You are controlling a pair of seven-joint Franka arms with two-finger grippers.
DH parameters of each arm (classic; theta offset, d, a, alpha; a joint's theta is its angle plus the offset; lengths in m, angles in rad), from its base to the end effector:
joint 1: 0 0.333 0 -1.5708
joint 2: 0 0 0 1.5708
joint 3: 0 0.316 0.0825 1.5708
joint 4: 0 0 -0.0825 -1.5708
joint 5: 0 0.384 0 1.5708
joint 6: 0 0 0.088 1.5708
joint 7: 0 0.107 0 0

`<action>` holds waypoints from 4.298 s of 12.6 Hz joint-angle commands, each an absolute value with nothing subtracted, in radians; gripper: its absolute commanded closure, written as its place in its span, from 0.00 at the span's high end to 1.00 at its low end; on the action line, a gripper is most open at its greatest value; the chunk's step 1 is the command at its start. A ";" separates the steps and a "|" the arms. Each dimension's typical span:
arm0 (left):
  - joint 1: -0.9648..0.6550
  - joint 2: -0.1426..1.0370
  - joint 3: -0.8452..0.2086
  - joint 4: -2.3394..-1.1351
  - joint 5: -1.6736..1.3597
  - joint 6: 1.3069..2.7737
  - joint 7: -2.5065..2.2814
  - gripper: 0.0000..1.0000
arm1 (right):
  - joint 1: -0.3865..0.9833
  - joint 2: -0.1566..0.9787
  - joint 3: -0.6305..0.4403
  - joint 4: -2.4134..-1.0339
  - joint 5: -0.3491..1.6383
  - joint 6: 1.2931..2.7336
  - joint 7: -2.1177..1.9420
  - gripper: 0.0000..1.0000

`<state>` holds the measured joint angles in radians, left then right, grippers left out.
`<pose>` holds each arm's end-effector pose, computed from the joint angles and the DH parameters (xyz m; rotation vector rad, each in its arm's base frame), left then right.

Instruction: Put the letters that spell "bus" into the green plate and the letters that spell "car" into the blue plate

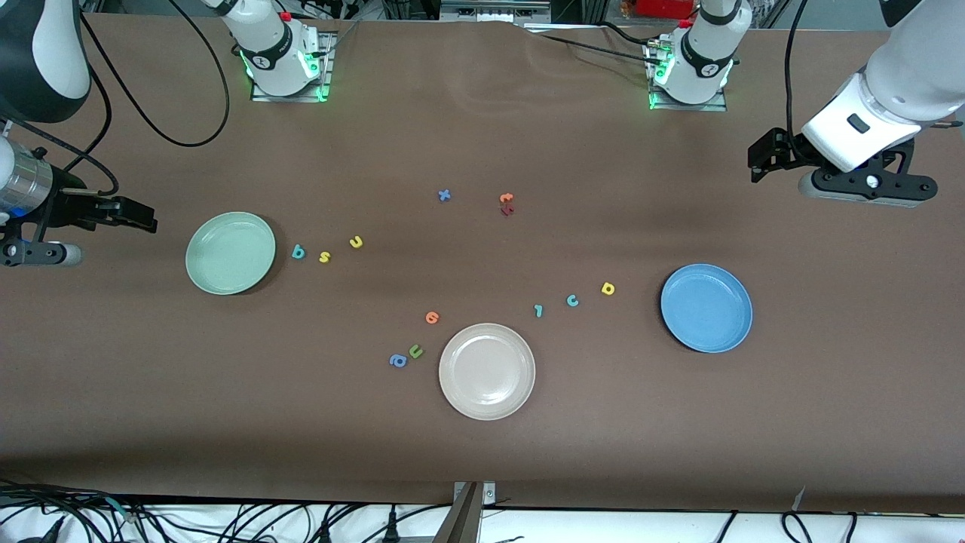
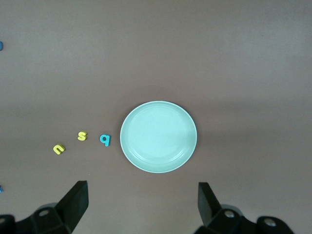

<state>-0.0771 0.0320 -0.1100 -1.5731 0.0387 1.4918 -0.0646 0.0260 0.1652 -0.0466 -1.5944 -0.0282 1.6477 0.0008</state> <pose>0.5458 -0.0979 0.5994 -3.0823 0.1879 0.1666 0.6013 -0.0134 0.5241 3.1021 -0.0271 -0.1740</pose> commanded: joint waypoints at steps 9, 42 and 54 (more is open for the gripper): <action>-0.072 0.046 -0.114 -1.555 0.035 1.473 -0.063 1.00 | 0.026 0.141 -0.040 -1.620 -0.028 1.657 0.017 0.99; -0.296 0.662 -0.141 -1.486 -0.066 2.090 -0.161 1.00 | 0.029 0.213 0.320 -1.996 0.002 2.052 0.965 0.99; -0.351 0.781 -0.133 -1.557 -0.060 2.249 -0.124 0.93 | 0.038 0.413 0.368 -2.241 0.020 2.578 1.131 0.75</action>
<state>-0.3409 0.7951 -0.1376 -1.5246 -0.0564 2.2564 -0.1448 0.0401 0.4278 0.3570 -2.2039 0.0070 2.5307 1.1213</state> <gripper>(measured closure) 0.066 0.150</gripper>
